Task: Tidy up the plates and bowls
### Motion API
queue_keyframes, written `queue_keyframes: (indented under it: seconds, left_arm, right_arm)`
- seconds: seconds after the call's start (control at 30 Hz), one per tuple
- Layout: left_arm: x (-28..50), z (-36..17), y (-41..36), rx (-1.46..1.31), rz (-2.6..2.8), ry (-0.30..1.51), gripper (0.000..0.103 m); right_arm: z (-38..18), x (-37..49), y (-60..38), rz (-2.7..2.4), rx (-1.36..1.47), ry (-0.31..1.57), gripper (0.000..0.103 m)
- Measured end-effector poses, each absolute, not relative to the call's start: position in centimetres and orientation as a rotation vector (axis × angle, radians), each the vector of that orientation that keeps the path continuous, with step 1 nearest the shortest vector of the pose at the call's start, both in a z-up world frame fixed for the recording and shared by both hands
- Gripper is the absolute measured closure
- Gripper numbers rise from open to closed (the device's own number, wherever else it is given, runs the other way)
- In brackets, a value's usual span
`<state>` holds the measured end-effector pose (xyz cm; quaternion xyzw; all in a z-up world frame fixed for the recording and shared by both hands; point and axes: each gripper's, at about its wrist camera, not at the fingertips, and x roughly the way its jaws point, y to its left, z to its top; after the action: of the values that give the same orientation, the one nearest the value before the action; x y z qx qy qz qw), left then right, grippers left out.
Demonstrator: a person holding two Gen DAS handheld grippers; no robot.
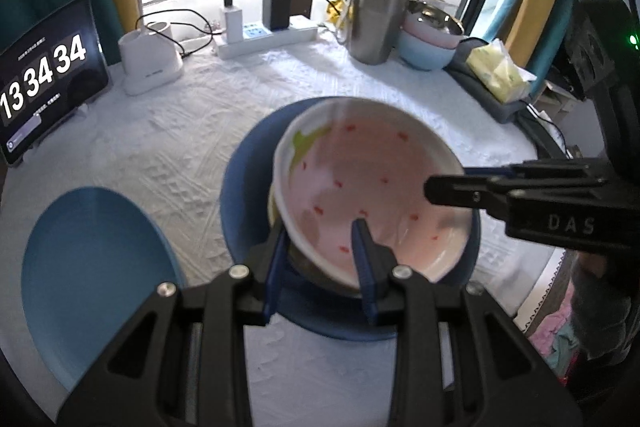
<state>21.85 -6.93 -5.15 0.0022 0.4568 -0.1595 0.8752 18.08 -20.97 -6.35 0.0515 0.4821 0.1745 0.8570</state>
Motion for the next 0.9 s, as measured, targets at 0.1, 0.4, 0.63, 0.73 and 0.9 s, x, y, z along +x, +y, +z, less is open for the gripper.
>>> queue_keyframes:
  seconds: [0.1, 0.4, 0.63, 0.73, 0.9]
  left_arm:
    - [22.1, -5.3, -6.3, -0.011, -0.326, 0.962, 0.068]
    - [22.0, -4.5, -5.8, -0.012, -0.336, 0.929, 0.068]
    - [21.7, -3.2, -5.2, -0.017, -0.329, 0.892, 0.068]
    - [21.6, -2.9, -5.0, -0.021, -0.321, 0.881, 0.068]
    - [21.6, -2.6, -4.3, -0.021, -0.277, 0.845, 0.068]
  right_arm:
    - [-6.7, 18.2, -20.9, 0.353, 0.093, 1.023, 0.079]
    - [-5.9, 17.8, -20.8, 0.354, 0.085, 1.006, 0.079]
    - [-5.4, 17.6, -20.7, 0.366, 0.083, 0.986, 0.079]
    - [-5.2, 17.6, -20.7, 0.368, 0.08, 0.977, 0.079]
    - [-5.1, 17.6, -20.9, 0.341, 0.055, 0.952, 0.079]
